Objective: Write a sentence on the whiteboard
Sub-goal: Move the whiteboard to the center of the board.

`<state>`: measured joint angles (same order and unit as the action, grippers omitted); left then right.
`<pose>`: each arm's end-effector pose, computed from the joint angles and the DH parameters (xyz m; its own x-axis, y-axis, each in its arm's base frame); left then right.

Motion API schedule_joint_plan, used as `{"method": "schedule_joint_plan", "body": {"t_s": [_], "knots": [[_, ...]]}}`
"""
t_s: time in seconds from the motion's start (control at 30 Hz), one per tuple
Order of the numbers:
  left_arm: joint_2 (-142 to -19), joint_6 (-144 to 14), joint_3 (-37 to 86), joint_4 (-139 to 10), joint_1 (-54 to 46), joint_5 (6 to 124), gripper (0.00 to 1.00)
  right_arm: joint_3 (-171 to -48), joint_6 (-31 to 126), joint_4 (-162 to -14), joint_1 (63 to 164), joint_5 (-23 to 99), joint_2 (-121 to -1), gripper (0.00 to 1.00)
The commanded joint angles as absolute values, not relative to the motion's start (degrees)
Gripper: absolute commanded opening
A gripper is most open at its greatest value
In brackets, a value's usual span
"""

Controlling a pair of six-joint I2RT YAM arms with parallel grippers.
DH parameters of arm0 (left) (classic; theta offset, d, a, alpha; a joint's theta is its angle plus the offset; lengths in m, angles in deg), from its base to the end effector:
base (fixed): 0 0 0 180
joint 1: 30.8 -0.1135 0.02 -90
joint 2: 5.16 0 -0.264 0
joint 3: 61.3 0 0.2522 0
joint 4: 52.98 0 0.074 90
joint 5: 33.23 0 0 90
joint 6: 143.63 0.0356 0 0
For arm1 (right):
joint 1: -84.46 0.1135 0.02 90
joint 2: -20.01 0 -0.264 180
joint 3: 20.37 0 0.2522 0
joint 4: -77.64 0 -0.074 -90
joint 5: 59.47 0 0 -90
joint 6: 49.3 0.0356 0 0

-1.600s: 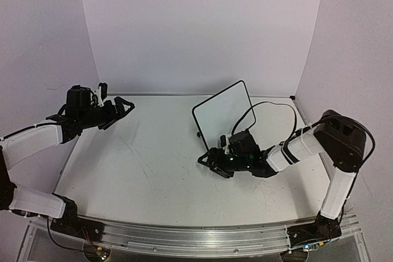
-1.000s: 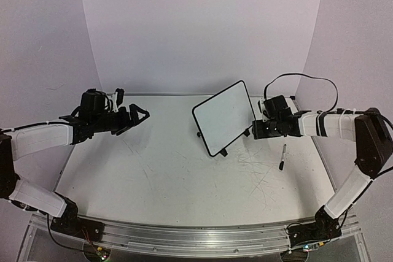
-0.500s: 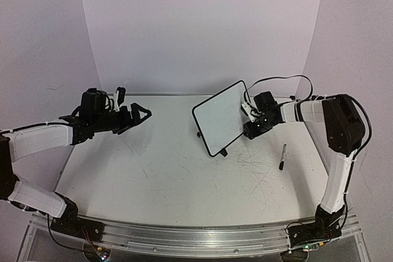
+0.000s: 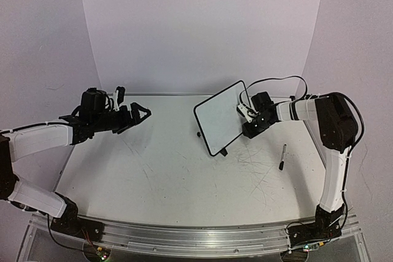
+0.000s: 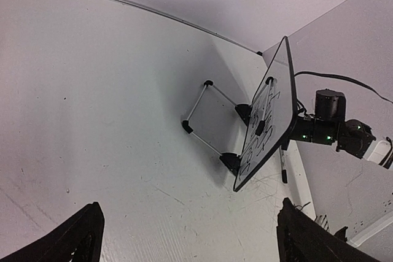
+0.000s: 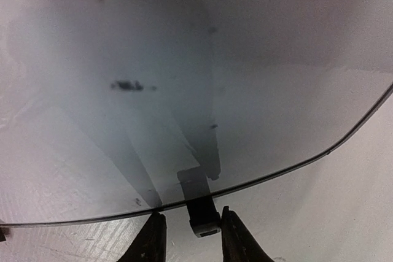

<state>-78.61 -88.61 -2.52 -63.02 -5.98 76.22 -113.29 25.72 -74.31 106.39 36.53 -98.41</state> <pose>0.2551 -0.1310 0.2577 -0.6952 -0.2741 -0.6645 0.3318 0.6978 -0.6348 0.4052 0.1671 0.1491 -0.6099 -0.5227 -0.5957 -0.6073 0.7912 -0.0723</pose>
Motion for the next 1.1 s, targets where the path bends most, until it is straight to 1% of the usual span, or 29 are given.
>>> {"method": "schedule_joint_plan", "body": {"t_s": [0.0, 0.1, 0.17, 0.33, 0.47, 0.57, 0.7, 1.07], "knots": [[-79.09, -88.25, 0.81, -60.82, -5.75, 76.02, 0.99, -116.49, 25.93, -73.94, 106.57, 34.90, -100.43, 0.29], [-79.25, -88.26, 1.06, -60.85, -5.67, 76.19, 0.99, -116.56, 27.18, -73.92, 106.52, 36.92, -99.71, 0.26], [-79.09, -88.27, 0.97, -60.84, -5.67, 76.11, 0.99, -116.03, 28.32, -74.30, 106.83, 38.34, -99.11, 0.22], [-78.66, -88.26, 0.57, -60.82, -5.68, 75.70, 0.99, -112.38, 31.48, -76.69, 108.89, 35.81, -96.17, 0.09], [-79.48, -88.26, 0.95, -60.75, -5.66, 75.85, 0.99, -108.87, 35.41, -78.97, 111.58, 34.17, -93.22, 0.03], [-79.74, -88.17, 1.33, -60.79, -5.68, 75.57, 0.99, -106.47, 38.30, -79.94, 115.15, 30.51, -91.31, 0.00], [-79.63, -88.40, 1.33, -60.83, -5.71, 74.54, 0.99, -104.18, 45.32, -79.98, 120.51, 25.07, -89.33, 0.00], [-79.09, -89.75, -2.81, -58.28, -5.66, 73.75, 0.98, -98.84, 75.08, -73.33, 134.27, 10.74, -85.11, 0.00]]}}
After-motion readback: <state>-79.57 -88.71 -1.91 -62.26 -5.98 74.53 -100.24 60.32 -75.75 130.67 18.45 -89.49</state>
